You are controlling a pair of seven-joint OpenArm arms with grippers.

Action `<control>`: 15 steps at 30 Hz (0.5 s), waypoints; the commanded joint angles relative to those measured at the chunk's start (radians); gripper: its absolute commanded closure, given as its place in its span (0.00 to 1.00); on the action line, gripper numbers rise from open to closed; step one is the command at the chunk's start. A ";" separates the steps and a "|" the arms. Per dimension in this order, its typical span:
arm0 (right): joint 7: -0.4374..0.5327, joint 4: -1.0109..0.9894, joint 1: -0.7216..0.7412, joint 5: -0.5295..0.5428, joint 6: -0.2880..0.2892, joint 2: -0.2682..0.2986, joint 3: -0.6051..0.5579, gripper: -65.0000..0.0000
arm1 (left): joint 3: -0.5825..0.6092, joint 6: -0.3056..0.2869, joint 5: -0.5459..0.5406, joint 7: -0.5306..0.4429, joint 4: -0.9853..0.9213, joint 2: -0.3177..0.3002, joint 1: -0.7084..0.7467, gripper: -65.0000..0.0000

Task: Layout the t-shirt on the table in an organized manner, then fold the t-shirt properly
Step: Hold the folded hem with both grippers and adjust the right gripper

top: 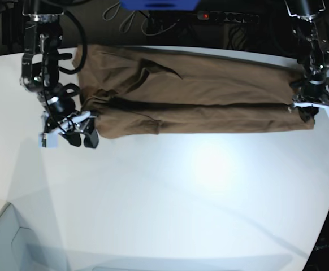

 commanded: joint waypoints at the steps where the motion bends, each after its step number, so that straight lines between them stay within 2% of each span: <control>1: 0.002 -0.001 0.027 0.012 0.011 0.006 0.001 0.48 | -0.004 -0.002 -0.001 -0.016 0.017 -0.013 -0.003 0.64; 9: -0.015 -0.081 0.068 0.012 0.011 0.045 -0.134 0.49 | -0.006 -0.002 -0.001 -0.016 0.020 -0.011 -0.003 0.63; 15: 0.026 -0.116 0.064 0.012 0.011 0.043 -0.160 0.50 | -0.006 -0.002 -0.001 -0.016 0.015 -0.011 -0.017 0.63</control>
